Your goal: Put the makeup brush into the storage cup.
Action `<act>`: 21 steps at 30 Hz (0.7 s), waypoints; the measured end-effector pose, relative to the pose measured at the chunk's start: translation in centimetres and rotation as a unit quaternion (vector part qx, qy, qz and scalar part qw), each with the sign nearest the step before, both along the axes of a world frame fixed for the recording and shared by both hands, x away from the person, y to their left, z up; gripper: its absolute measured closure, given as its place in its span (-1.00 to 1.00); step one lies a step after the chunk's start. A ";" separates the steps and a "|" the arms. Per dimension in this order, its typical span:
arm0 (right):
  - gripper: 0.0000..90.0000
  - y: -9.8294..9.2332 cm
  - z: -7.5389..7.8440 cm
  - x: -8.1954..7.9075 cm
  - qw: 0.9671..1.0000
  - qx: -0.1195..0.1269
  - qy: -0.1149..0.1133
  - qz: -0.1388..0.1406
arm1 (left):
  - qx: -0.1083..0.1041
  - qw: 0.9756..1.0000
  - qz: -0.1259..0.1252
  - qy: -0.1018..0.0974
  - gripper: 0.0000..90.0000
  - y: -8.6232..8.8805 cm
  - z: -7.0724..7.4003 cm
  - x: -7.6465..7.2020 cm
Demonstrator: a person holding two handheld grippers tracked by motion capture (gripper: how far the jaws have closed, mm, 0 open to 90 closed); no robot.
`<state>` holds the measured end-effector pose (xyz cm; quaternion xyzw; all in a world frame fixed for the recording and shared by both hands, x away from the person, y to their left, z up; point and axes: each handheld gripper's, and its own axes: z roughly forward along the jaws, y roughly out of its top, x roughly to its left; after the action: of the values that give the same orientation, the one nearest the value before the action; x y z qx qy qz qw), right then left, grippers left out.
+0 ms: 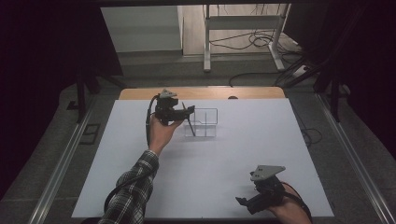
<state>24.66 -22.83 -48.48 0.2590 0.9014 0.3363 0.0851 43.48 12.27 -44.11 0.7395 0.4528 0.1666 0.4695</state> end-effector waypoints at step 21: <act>-1.00 0.0 0.0 0.0 1.000 0.002 0.000 -0.002 | 0.002 1.000 -0.013 -0.007 -0.77 0.8 1.1 -1.2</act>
<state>24.62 -22.79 -48.47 0.2613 0.9000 0.3384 0.0856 42.25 13.08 -42.98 0.7453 0.4392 0.1669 0.4731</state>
